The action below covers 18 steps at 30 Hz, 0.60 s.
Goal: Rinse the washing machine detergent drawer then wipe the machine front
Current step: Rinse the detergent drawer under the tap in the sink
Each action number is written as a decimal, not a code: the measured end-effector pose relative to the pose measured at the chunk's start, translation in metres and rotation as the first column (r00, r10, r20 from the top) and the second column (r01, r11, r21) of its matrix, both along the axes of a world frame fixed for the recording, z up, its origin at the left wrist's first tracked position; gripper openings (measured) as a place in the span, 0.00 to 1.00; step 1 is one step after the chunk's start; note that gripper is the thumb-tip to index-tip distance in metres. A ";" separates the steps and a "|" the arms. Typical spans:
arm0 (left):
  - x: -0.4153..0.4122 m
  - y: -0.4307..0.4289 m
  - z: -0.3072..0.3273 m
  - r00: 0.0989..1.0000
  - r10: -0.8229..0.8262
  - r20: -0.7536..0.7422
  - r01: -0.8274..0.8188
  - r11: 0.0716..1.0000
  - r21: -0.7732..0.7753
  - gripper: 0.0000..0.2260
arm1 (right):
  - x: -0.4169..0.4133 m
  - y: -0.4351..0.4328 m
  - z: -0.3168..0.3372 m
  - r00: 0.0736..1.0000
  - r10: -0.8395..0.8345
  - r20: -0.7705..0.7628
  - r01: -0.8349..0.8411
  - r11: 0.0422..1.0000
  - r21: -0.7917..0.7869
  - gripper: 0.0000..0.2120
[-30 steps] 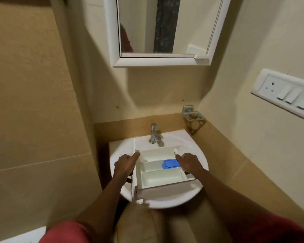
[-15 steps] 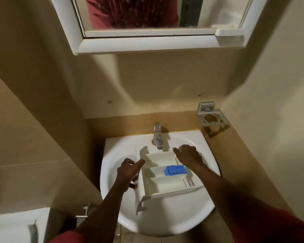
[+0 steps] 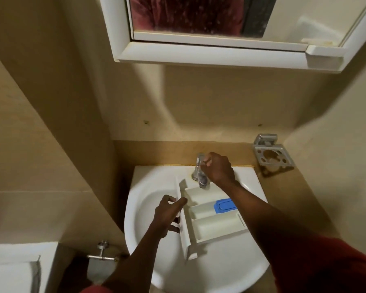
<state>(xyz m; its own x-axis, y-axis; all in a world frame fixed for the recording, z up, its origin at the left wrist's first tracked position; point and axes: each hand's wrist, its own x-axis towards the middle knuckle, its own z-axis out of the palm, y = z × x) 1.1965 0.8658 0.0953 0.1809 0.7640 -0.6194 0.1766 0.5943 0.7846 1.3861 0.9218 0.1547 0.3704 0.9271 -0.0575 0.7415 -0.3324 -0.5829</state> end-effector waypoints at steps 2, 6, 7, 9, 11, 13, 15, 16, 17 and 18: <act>-0.001 0.001 -0.003 1.000 0.001 -0.003 -0.001 1.000 -0.005 0.26 | 0.001 0.002 -0.002 1.000 -0.014 0.006 0.014 1.000 0.000 0.09; 0.000 0.002 -0.012 1.000 -0.002 -0.001 0.002 1.000 -0.018 0.27 | 0.001 0.005 -0.010 0.999 -0.022 -0.027 0.023 1.000 0.020 0.08; 0.001 0.002 -0.013 1.000 -0.002 0.002 0.002 1.000 -0.020 0.27 | 0.002 0.004 -0.013 0.999 -0.020 -0.025 0.021 0.999 0.034 0.08; 0.002 0.002 -0.015 1.000 -0.002 0.007 0.002 1.000 -0.024 0.27 | 0.008 0.004 -0.019 0.999 -0.039 -0.008 0.039 0.998 0.049 0.09; 0.004 0.002 -0.015 1.000 -0.004 0.011 0.004 1.000 -0.028 0.27 | 0.019 0.007 -0.022 0.995 -0.096 -0.040 0.098 0.993 0.057 0.10; 0.004 0.001 -0.015 1.000 0.003 0.013 -0.002 0.999 -0.035 0.27 | 0.028 0.009 -0.024 0.985 -0.127 -0.118 0.137 0.987 0.083 0.10; 0.004 0.000 -0.016 1.000 0.011 0.019 -0.010 0.999 -0.043 0.26 | 0.028 0.002 -0.029 0.976 -0.126 -0.176 0.145 0.984 0.102 0.09; 0.004 -0.001 -0.018 1.000 0.014 0.023 -0.013 0.999 -0.046 0.26 | 0.026 -0.006 -0.033 0.977 -0.123 -0.176 0.142 0.985 0.102 0.08; 0.004 -0.001 -0.019 1.000 0.017 0.025 -0.015 0.999 -0.049 0.26 | 0.024 -0.015 -0.041 0.980 -0.119 -0.158 0.135 0.986 0.097 0.06; 0.004 -0.001 -0.020 0.999 0.021 0.027 -0.020 0.999 -0.050 0.25 | 0.024 -0.025 -0.052 0.987 -0.101 -0.124 0.112 0.990 0.081 0.05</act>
